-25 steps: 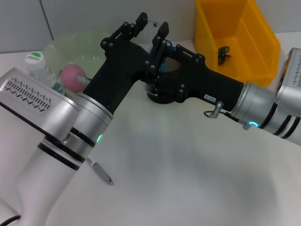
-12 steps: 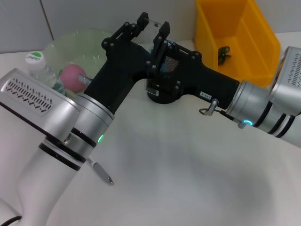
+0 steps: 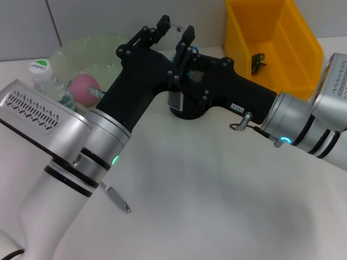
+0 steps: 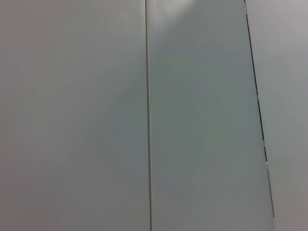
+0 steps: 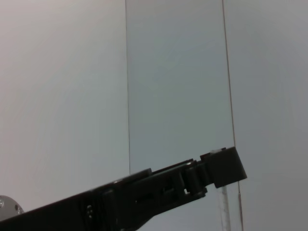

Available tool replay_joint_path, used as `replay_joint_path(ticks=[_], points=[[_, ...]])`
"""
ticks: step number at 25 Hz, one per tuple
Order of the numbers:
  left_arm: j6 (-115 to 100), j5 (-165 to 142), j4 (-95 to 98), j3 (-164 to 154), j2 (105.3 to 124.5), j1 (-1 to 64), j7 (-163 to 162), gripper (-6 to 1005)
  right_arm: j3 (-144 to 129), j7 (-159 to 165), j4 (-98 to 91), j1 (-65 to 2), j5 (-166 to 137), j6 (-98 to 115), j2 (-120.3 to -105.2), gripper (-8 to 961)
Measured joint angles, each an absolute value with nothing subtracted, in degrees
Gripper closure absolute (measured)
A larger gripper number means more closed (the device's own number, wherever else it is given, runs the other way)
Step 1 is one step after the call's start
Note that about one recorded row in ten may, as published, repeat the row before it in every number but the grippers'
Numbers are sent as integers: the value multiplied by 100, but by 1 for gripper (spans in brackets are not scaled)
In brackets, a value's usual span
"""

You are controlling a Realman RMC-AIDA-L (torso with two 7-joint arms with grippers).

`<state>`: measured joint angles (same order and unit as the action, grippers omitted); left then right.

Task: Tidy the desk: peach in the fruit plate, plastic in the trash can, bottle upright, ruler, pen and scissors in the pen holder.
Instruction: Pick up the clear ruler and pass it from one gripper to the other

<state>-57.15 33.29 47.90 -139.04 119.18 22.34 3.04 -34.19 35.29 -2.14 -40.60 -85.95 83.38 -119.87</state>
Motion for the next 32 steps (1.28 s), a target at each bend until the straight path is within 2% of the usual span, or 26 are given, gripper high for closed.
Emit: replay_joint_path(ticks=[12,17,20,32], points=[[-5680,3331,4790,-13930,11918,2245,294,612,-3366,3384,-79,-4112,-8586,8355,-11988,829],[-5679,3331,4790,-13932,11918,2247,295,612,-3365,3383,-47,-4125,-8586,8391,-11987,870],[-5683,3339,4790,-13948,11916,2247,307,612,-3345,3383,-17,-4133,-8585,8373,-11987,933],[-5732,3328,4765,-13980,11919,2222,238,579,-3291,3385,3,-4142,-8589,8323,-11989,949]])
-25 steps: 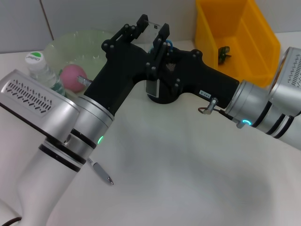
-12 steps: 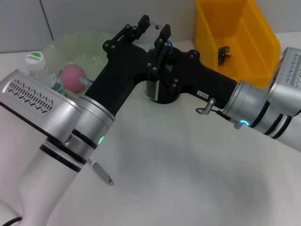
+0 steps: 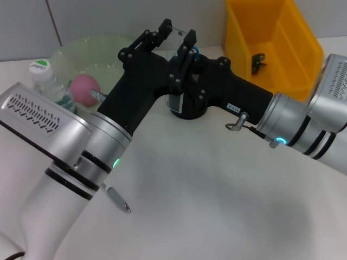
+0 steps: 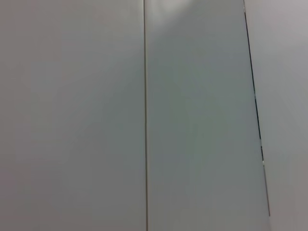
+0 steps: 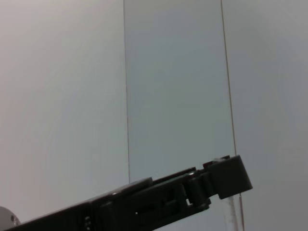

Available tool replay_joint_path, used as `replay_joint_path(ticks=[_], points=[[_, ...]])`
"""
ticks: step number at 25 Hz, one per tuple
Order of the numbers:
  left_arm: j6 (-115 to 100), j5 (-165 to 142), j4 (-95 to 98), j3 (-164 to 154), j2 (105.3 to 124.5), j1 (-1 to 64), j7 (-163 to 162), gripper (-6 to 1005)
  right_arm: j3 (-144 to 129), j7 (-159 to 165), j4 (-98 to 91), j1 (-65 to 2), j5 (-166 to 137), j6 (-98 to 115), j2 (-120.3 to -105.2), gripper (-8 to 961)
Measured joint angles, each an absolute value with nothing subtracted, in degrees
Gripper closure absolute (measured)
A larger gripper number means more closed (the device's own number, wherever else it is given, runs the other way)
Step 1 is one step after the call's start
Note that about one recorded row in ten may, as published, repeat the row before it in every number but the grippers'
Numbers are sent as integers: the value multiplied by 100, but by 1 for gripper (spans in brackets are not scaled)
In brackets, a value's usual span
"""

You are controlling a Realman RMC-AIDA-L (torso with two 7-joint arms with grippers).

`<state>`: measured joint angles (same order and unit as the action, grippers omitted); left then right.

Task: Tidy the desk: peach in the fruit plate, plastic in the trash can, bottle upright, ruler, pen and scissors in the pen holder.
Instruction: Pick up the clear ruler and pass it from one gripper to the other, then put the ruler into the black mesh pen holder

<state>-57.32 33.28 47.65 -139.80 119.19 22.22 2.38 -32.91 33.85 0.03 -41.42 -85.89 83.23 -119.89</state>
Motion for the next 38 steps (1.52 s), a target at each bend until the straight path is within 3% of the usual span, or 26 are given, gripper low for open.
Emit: replay_joint_path(ticks=[14,20,23,36,38], points=[[-5739,3275,4743,-13973,11919,2251,84,524,-3330,3416,-1,-4096,-8612,8332,-11987,942],[-5739,3264,4744,-13962,11918,2249,9,326,-3190,3406,-27,-4051,-8595,8345,-11988,938],[-5687,3148,4768,-13931,11869,2227,-399,173,-2685,3394,-131,-3988,-8588,8400,-11969,936],[-5718,-421,4858,-12254,11601,1500,-3883,148,-2202,3392,-529,-4069,-8569,8133,-11952,927],[-5735,-1607,4991,-11793,11432,1391,-4925,148,-2201,3392,-555,-4131,-8568,7966,-11952,926]])
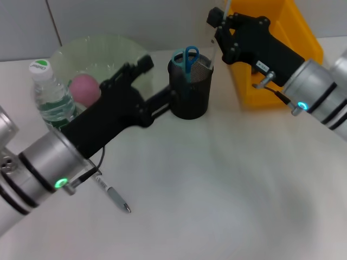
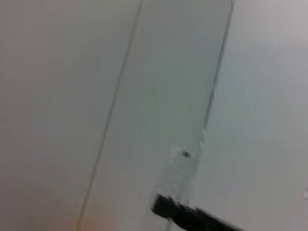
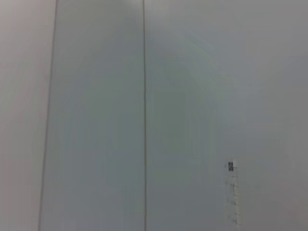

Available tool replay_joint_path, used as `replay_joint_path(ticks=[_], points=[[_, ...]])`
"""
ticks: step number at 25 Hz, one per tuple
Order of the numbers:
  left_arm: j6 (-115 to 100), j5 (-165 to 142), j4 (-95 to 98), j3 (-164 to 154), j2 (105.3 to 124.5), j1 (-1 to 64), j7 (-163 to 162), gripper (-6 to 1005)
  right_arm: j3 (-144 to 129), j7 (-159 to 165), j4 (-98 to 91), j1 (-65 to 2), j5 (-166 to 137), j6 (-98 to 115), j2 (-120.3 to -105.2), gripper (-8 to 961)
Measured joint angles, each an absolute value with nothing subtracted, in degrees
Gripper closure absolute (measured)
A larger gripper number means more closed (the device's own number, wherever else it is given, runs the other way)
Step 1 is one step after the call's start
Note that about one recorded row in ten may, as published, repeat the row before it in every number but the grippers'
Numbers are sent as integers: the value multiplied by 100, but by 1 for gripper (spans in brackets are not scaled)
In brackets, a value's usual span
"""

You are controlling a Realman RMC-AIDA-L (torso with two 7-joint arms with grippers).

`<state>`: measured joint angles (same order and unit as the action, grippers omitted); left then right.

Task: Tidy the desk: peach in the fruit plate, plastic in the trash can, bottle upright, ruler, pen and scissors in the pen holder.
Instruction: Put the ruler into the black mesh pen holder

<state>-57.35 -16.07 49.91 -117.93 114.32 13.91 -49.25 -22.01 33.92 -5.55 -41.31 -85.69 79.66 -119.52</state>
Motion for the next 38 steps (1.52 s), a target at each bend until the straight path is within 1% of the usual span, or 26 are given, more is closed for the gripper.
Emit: replay_joint_path(ticks=[2,5,9,18,23,24,38], points=[[-5791,-2396,5055,-11444,11368,1334,-5555,149,-2199,3390,-562,-4215,-8568,7733,-11952,925],[-5873,-2998,5071,-11152,11355,1297,-6031,150,-2204,3389,-563,-4266,-8569,7604,-11954,923],[-6106,-4191,5072,-10467,11428,1225,-6899,151,-2247,3387,-546,-4394,-8584,7255,-11960,920],[-6563,-5157,5064,-9878,11480,1295,-7545,152,-2305,3384,-369,-4664,-8624,6717,-11980,914],[-6604,-5204,5062,-9825,11503,1297,-7565,153,-2321,3359,-255,-4794,-8644,6332,-11981,911],[-6726,-5230,5039,-9715,11557,1300,-7573,154,-2322,3289,-213,-4808,-8648,6192,-11986,911],[-6840,-5249,5071,-9692,11552,1301,-7581,156,-2320,3263,-85,-4751,-8655,6049,-11985,902]])
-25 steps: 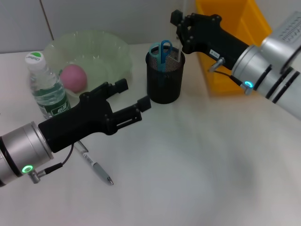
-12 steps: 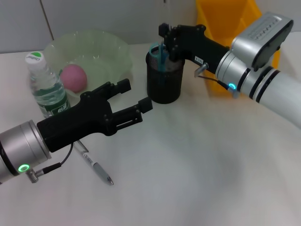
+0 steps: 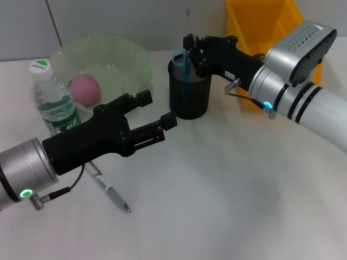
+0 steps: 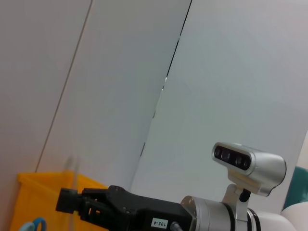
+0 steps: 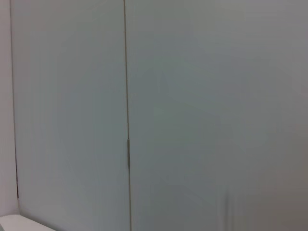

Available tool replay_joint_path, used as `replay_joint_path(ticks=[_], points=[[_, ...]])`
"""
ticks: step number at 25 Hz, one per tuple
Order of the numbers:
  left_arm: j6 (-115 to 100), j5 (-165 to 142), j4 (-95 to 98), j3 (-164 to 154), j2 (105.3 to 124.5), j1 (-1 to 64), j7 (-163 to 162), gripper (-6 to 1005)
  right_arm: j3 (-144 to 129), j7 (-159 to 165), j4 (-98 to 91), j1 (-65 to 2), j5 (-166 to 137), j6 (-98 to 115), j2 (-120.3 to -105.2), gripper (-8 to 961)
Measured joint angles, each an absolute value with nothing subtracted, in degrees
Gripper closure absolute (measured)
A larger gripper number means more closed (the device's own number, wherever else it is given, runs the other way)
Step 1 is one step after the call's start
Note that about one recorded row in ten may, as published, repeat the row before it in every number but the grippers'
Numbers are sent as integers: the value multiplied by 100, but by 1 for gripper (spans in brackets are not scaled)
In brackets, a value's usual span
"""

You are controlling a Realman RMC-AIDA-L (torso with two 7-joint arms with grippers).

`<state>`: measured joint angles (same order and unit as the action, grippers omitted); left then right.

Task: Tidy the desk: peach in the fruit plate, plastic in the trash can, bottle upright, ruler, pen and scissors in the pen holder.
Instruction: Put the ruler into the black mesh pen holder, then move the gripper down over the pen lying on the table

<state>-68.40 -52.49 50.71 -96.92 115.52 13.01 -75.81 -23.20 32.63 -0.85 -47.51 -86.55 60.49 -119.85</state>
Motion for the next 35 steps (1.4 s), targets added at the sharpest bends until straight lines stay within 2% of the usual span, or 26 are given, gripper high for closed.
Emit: replay_joint_path(ticks=[4,12,23,29,35], points=[[-6875,-5251,5071,-9687,11519,1301,-7631,157,-2303,3289,-72,-4700,-8639,6047,-11980,899],[-6999,-5325,5020,-9567,11500,1294,-7653,157,-2243,3456,-103,-4477,-8619,6533,-11956,653],[-7317,-5979,5059,-9072,11522,1286,-7896,158,-2374,5606,-1557,-3024,-8645,9065,-11908,268],[-7444,-6373,5076,-8760,11555,1298,-8034,158,-3010,6585,-2550,-2133,-8656,9823,-11846,269],[-7443,-6380,5070,-8682,11525,1256,-8040,158,-3267,6844,-2976,-1694,-8809,10097,-11791,269]])
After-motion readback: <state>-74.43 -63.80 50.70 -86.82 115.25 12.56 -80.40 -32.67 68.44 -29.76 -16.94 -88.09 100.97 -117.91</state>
